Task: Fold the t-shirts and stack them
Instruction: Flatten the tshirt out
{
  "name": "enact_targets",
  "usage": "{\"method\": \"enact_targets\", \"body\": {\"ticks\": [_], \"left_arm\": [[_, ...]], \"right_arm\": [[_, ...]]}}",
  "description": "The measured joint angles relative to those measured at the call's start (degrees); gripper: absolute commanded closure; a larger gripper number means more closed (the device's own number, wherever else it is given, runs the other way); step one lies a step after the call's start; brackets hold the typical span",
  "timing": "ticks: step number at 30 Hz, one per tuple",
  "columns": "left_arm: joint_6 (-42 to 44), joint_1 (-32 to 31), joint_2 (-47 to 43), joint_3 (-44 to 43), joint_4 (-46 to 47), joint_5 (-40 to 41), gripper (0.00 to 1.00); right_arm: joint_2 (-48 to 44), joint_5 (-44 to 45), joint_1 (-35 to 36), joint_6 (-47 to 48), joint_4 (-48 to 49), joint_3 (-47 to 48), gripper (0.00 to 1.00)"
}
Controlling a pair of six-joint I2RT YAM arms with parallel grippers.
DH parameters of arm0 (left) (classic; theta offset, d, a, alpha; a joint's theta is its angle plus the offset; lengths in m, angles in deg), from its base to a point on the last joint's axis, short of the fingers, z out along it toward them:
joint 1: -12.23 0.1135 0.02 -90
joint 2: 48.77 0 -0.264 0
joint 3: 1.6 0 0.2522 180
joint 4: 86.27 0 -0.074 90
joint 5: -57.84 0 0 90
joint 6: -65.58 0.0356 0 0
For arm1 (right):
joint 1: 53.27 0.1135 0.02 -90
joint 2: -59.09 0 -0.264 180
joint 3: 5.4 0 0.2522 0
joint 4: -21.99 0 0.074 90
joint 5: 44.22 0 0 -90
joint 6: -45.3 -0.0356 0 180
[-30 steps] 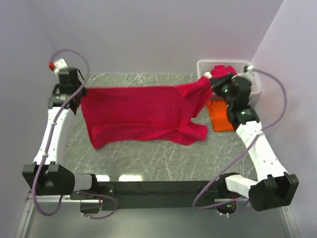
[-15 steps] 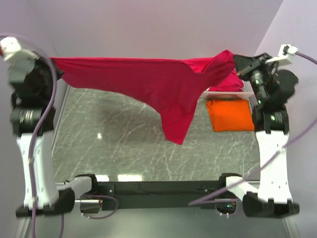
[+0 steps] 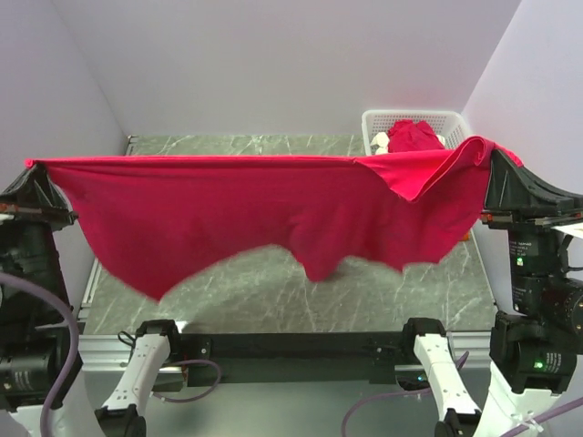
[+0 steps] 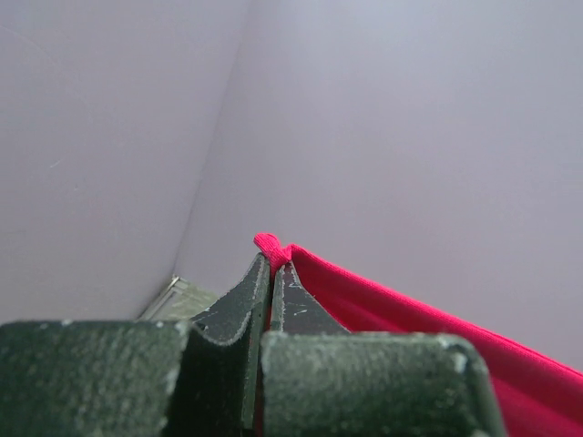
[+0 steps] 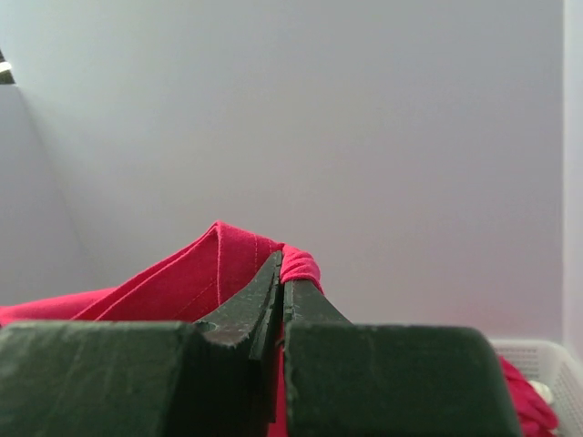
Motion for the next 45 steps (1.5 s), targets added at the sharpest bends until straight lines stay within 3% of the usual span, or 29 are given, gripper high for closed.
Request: {"method": "enact_targets", "body": {"ticks": [5, 10, 16, 24, 29, 33, 45], "left_arm": [[2.5, 0.0, 2.9, 0.1, -0.7, 0.0, 1.0], [4.0, -0.1, 10.6, 0.9, 1.1, 0.0, 1.0], [3.1, -0.4, 22.3, 11.6, 8.3, 1.1, 1.0], [0.9, 0.0, 39.4, 27.8, 16.8, 8.0, 1.0], [0.3, 0.7, 53.6, 26.1, 20.9, 11.1, 0.99], [0.2, 0.7, 60.5, 22.9, 22.1, 11.5, 0.99], [-1.1, 1.2, 66.8, 17.3, 24.2, 12.1, 0.99]], "right_arm": [[2.6, 0.5, 0.0, 2.8, -1.8, 3.1, 1.0], [11.2, -2.2, 0.0, 3.3, -2.1, 7.2, 1.0], [26.8, -6.0, 3.1, 3.3, -1.0, 8.0, 1.0], [51.9, 0.3, 12.3, 8.4, 3.9, 3.1, 1.0], [66.4, 1.9, 13.0, 8.3, 6.4, 3.1, 1.0], [72.4, 2.3, 13.1, 7.6, 7.8, 3.6, 1.0], [75.9, 2.1, 13.0, 6.0, 11.6, 10.2, 1.0]]}}
